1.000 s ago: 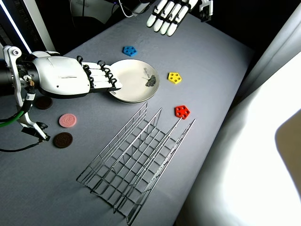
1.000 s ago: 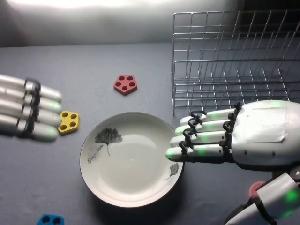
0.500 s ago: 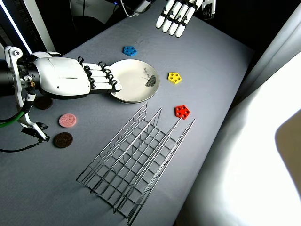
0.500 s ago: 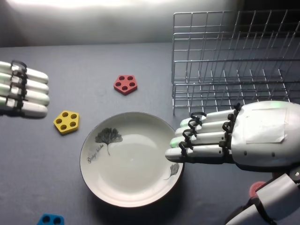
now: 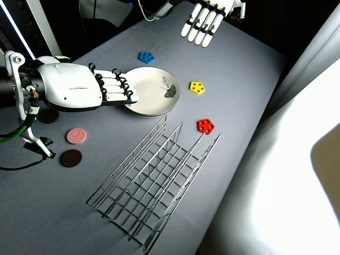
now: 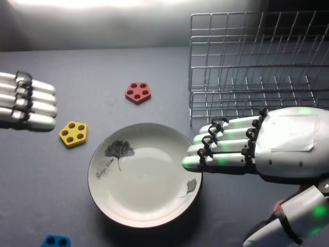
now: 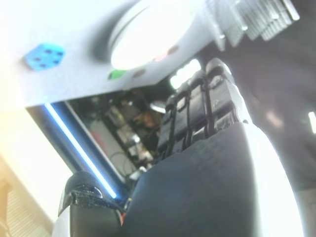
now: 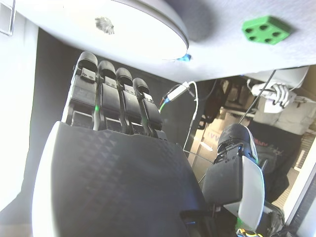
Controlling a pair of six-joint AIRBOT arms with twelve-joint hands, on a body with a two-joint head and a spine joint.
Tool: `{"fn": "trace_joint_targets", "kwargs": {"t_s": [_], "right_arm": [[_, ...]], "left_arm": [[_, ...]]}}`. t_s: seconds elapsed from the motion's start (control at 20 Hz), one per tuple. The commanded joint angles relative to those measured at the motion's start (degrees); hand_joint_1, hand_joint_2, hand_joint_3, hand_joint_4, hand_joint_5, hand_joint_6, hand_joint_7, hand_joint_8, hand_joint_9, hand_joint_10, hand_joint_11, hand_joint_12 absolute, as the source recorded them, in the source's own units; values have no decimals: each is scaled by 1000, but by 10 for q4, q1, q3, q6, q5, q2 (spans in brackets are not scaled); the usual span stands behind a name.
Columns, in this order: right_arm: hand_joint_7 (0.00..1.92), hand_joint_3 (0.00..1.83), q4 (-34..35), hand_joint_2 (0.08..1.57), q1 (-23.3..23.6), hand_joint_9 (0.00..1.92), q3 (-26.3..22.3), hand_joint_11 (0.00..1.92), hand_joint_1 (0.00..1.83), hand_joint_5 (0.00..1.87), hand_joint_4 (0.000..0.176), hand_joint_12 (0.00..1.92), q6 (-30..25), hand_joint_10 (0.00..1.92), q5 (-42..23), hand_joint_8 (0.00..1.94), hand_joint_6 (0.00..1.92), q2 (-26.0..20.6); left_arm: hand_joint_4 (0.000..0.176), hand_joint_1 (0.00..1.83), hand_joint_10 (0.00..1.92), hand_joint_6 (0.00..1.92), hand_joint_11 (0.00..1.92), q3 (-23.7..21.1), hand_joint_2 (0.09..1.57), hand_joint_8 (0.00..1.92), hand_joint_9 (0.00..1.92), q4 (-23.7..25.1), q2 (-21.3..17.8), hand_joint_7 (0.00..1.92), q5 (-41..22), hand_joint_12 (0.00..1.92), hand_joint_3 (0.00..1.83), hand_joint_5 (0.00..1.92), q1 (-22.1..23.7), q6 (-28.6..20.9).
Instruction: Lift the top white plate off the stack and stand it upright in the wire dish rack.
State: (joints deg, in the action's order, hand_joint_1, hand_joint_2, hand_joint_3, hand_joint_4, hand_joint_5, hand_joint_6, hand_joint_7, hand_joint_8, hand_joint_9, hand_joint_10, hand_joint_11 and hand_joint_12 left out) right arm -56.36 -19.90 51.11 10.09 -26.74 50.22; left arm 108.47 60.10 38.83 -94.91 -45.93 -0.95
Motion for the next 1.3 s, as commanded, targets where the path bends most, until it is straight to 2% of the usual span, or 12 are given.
{"fn": "trace_joint_targets", "kwargs": {"t_s": [0.0, 0.15, 0.2, 0.35, 0.5, 0.6, 0.85, 0.9, 1.25], "right_arm": [[25, 3, 21, 952, 4, 45, -3, 59, 0, 0, 0, 19, -1, 6, -47, 7, 0, -7], [22, 1, 21, 950, 4, 46, -5, 58, 0, 0, 0, 18, -1, 4, -49, 3, 0, -8], [27, 0, 21, 945, 4, 46, -5, 50, 0, 0, 0, 14, -1, 4, -50, 5, 0, -8], [7, 1, 21, 950, 4, 30, -5, 25, 0, 0, 0, 3, -1, 0, -50, 0, 0, -9], [22, 3, 21, 956, 4, 44, -5, 51, 0, 0, 0, 14, -1, 6, -50, 7, 0, -10], [15, 1, 22, 953, 4, 43, -5, 50, 0, 0, 0, 14, -1, 5, -50, 3, 0, -10], [80, 2, 28, 972, 4, 102, -2, 114, 12, 34, 0, 37, -1, 8, -58, 7, 3, -10], [54, 4, 28, 979, 4, 71, 0, 78, 2, 15, 0, 20, -1, 1, -60, 1, 0, -10], [65, 4, 30, 987, 4, 86, 0, 77, 0, 12, 0, 18, -1, 8, -68, 7, 4, -10]], "left_arm": [[0, 0, 7, 7, 62, -8, 929, 6, 67, -42, -2, 82, -44, 45, 2, 63, 15, -2], [0, 0, 0, 0, 43, -54, 932, 0, 50, -2, -16, 57, -22, 36, 2, 43, 42, -2], [0, 8, 8, 7, 60, -63, 928, 8, 68, 12, -18, 75, -12, 43, 0, 59, 47, 23], [0, 8, 11, 4, 71, -110, 936, 9, 83, 71, -29, 84, 22, 47, 3, 55, 68, 28], [0, 13, 6, 3, 70, -163, 938, 5, 79, 106, -45, 83, 54, 47, 2, 55, 90, 37], [0, 0, 0, 1, 62, -182, 936, 0, 67, 113, -49, 65, 77, 43, 1, 43, 94, 42], [0, 0, 6, 5, 67, -223, 941, 5, 79, 139, -54, 81, 130, 45, 1, 50, 102, 50], [0, 0, 0, 1, 52, -231, 939, 0, 58, 144, -54, 67, 145, 39, 0, 41, 103, 56], [0, 0, 7, 5, 45, -241, 938, 6, 69, 160, -46, 75, 197, 35, 0, 50, 113, 75]]}}
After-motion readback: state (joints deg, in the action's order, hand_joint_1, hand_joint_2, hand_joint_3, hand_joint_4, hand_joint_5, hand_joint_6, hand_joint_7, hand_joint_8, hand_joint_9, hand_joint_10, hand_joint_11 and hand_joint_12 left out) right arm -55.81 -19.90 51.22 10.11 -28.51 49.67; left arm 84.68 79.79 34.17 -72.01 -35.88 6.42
